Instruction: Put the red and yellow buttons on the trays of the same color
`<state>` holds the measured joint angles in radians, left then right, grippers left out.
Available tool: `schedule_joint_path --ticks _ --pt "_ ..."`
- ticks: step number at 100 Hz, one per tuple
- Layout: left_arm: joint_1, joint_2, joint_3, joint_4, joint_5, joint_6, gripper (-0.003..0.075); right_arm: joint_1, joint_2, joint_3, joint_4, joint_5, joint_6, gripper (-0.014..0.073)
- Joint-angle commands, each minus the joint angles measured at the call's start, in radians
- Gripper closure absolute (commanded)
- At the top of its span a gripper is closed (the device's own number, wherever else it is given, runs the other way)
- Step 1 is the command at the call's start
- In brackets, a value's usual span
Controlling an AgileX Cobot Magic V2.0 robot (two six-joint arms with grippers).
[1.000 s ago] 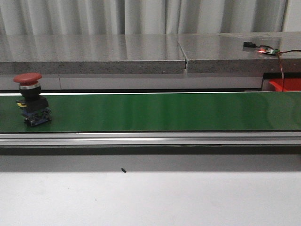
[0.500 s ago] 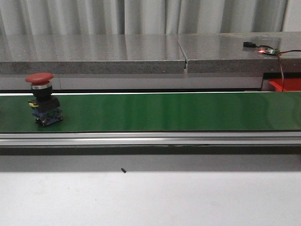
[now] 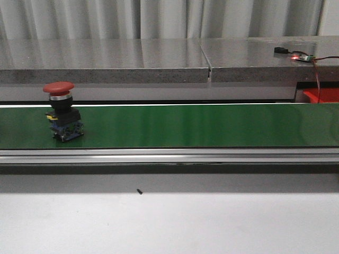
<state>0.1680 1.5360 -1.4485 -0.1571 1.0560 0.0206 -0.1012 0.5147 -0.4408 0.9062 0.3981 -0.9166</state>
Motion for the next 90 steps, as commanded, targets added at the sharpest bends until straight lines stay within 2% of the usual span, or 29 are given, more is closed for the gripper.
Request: schedule_joint_path --ticks 1,5,25,38,54,73,90 --pt "-0.03 -0.093 -0.024 -0.012 -0.058 0.04 0.0643 -0.001 -0.001 -0.026 0.032 -0.039 -0.002 0.066" --pt "-0.043 -0.116 -0.024 -0.012 -0.063 0.051 0.0743 -0.001 -0.001 -0.026 0.032 -0.039 -0.002 0.066" --pt "-0.125 -0.216 -0.022 -0.01 -0.072 0.099 0.0738 -0.001 -0.001 -0.026 0.032 -0.039 -0.002 0.066" --pt "-0.184 -0.284 0.034 -0.008 -0.119 0.129 0.0738 -0.001 -0.001 -0.026 0.033 -0.039 -0.002 0.066" --pt "-0.229 -0.38 0.175 -0.006 -0.202 0.129 0.0739 -0.001 -0.001 -0.026 0.033 -0.039 -0.002 0.066" --pt "-0.228 -0.527 0.361 -0.009 -0.293 0.129 0.0738 -0.001 -0.001 -0.026 0.033 -0.039 -0.002 0.066" --pt "-0.228 -0.682 0.53 -0.009 -0.321 0.129 0.0738 -0.001 -0.001 -0.026 0.033 -0.051 -0.002 0.066"
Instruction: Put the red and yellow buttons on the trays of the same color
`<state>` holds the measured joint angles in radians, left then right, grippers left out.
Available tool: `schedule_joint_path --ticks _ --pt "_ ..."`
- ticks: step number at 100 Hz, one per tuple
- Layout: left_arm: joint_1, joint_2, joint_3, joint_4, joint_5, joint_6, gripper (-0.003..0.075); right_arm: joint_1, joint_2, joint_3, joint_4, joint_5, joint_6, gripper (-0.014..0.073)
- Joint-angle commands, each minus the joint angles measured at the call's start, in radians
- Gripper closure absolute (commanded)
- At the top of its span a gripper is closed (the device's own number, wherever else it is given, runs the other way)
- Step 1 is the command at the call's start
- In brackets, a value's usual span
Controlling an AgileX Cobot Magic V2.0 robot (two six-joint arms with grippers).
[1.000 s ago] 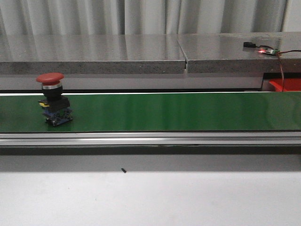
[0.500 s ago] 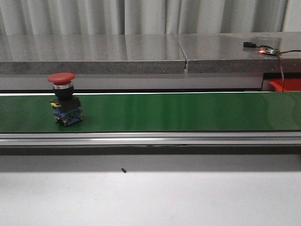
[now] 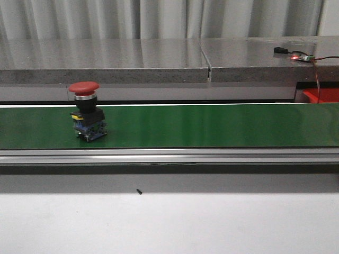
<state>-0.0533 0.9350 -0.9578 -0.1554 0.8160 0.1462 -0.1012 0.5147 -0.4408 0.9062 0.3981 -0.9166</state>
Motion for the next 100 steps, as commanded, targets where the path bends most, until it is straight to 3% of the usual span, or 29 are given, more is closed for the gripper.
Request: schedule_joint_path --ticks 1,23,45,78,85,100 --pt "-0.007 -0.094 0.046 -0.011 -0.081 0.003 0.0738 -0.001 -0.001 -0.026 0.033 -0.051 -0.002 0.066" --pt "-0.007 -0.279 0.199 -0.011 -0.089 0.003 0.0738 -0.001 0.0 -0.026 0.056 0.002 -0.001 0.066" --pt "-0.007 -0.362 0.242 -0.005 -0.069 0.003 0.0738 0.009 0.036 -0.059 0.053 0.048 -0.002 0.066" --pt "-0.007 -0.36 0.242 -0.005 -0.068 0.003 0.0738 0.116 0.305 -0.281 0.003 0.147 -0.002 0.0655" --pt "-0.007 -0.36 0.242 -0.005 -0.068 0.003 0.0738 0.142 0.379 -0.338 0.003 0.183 -0.002 0.0616" --pt "-0.007 -0.36 0.242 -0.005 -0.068 0.003 0.0738 0.204 0.523 -0.449 0.003 0.226 -0.001 0.0432"
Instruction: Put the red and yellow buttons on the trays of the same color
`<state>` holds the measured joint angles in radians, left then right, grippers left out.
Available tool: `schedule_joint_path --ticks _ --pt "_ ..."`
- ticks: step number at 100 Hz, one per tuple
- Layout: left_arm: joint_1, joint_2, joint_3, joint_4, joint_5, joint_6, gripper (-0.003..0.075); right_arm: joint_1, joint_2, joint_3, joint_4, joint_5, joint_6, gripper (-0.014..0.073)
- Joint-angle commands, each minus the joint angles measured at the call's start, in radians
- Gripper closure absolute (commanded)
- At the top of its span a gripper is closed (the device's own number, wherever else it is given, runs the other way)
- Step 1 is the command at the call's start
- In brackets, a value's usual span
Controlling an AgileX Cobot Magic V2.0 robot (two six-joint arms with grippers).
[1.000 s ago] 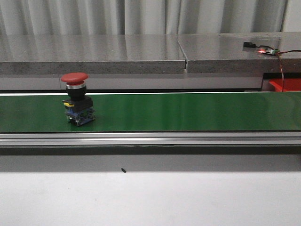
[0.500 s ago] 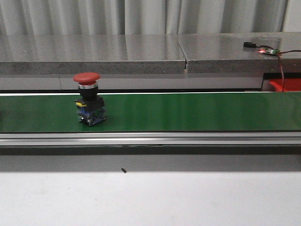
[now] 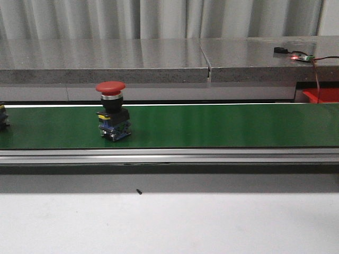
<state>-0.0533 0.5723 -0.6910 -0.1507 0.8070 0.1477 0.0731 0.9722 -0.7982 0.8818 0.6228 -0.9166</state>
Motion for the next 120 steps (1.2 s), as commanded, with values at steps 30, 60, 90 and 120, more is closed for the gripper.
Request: schedule_joint_path --ticks 30,60,90,120 --pt "-0.007 0.003 -0.024 -0.009 -0.059 0.002 0.0738 0.146 0.288 -0.267 0.009 0.01 -0.001 0.0125" --pt "-0.007 0.003 -0.024 -0.009 -0.059 0.002 0.0738 0.254 0.44 -0.369 -0.026 0.023 -0.002 0.0071" --pt "-0.007 0.003 -0.024 -0.009 -0.059 0.002 0.0738 0.322 0.593 -0.451 -0.069 0.077 -0.002 -0.0061" --pt "-0.007 0.003 -0.024 -0.009 -0.059 0.002 0.0738 0.343 0.722 -0.488 -0.079 0.011 -0.048 -0.0061"
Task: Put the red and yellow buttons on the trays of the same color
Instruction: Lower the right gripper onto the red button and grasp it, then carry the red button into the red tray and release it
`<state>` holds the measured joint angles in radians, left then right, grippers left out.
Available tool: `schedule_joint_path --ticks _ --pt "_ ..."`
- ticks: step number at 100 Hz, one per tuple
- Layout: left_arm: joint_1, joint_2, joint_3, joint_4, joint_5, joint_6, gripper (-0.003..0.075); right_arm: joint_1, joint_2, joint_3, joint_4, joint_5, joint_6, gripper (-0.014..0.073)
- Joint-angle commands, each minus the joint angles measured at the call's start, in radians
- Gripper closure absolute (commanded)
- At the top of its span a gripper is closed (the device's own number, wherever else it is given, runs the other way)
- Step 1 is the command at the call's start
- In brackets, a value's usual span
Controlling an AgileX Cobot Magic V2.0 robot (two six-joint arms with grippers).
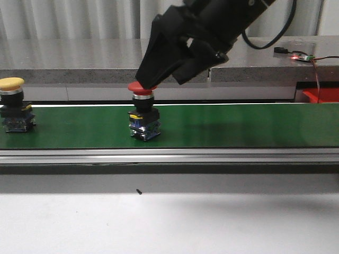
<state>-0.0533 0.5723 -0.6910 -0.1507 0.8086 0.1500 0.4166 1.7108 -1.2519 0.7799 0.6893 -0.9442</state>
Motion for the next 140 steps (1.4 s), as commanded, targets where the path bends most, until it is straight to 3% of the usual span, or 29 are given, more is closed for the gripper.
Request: schedule_joint_path --ticks 1,30,37,59,68,111,140 --pt "-0.007 0.003 -0.024 -0.009 -0.06 -0.001 0.0738 0.0 -0.011 -0.035 0.023 -0.059 -0.02 -0.0061" --pt "-0.007 0.003 -0.024 -0.009 -0.06 -0.001 0.0738 0.004 0.044 -0.035 0.023 -0.117 -0.031 -0.0038" --pt "-0.007 0.003 -0.024 -0.009 -0.06 -0.001 0.0739 0.004 0.044 -0.035 0.025 -0.117 -0.042 0.004" --pt "-0.007 0.003 -0.024 -0.009 -0.06 -0.001 0.0738 0.004 0.044 -0.035 0.047 -0.116 -0.067 0.0437" --pt "-0.007 0.003 -0.024 -0.009 -0.06 -0.001 0.0738 0.004 0.044 -0.035 0.053 -0.122 -0.076 0.053" --pt "-0.007 0.003 -0.024 -0.009 -0.06 -0.001 0.0738 -0.032 -0.044 -0.035 0.052 -0.128 -0.076 0.0545" --pt "-0.007 0.003 -0.024 -0.009 -0.06 -0.001 0.0738 -0.153 -0.143 -0.033 0.041 -0.087 -0.043 0.0545"
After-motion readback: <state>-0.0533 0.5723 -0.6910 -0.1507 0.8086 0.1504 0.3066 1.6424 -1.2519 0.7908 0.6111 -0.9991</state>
